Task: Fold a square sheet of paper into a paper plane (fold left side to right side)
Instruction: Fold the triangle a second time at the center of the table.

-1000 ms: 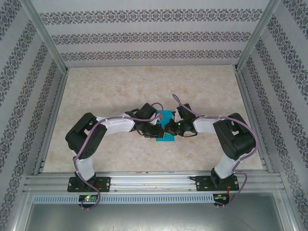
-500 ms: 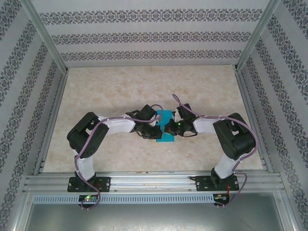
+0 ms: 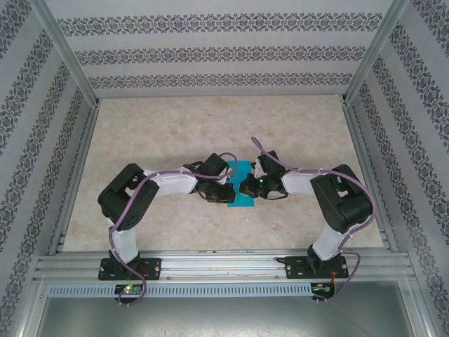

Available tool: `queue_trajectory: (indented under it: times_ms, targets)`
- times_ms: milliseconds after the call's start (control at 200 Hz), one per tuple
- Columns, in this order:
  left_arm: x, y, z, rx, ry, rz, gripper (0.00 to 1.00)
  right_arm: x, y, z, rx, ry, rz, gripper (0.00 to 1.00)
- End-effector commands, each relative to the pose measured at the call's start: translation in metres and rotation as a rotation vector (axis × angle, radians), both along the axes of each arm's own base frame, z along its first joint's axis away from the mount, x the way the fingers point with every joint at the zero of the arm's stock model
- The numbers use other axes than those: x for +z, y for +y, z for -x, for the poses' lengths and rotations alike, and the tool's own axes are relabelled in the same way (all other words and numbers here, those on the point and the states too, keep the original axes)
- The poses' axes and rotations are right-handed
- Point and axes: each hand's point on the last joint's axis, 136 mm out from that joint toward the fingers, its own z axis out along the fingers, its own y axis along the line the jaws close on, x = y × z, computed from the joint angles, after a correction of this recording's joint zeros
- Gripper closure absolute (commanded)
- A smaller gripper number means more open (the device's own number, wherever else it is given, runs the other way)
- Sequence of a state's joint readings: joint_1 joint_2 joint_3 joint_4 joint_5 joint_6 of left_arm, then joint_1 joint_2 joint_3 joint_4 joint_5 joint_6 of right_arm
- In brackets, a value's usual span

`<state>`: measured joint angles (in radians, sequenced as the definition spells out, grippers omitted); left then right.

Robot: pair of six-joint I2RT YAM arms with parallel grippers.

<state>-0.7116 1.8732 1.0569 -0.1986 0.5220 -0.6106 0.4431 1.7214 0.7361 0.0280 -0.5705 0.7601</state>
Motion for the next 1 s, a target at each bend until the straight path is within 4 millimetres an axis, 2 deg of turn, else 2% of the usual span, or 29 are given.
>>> queue_trajectory:
  times_ms: [0, 385, 585, 699, 994]
  targets:
    - [-0.018, 0.013, 0.009, -0.005, 0.036, -0.067, 0.87, -0.021, -0.009, 0.016, 0.007, 0.076, 0.064, 1.0]
    - [-0.027, 0.017, 0.014, -0.009, 0.053, -0.082, 0.87, -0.014, -0.005, 0.012, 0.012, 0.062, 0.046, 1.0]
    - [-0.036, 0.026, 0.018, -0.011, 0.064, -0.129, 0.9, 0.016, 0.002, -0.003, 0.013, -0.023, -0.008, 1.0]
    - [-0.038, 0.029, 0.02, -0.01, 0.066, -0.137, 0.92, 0.031, 0.002, -0.004, 0.019, -0.074, -0.025, 1.0]
    - [-0.041, 0.032, 0.022, -0.004, 0.068, -0.148, 0.95, 0.024, 0.012, 0.009, 0.032, -0.075, -0.032, 1.0]
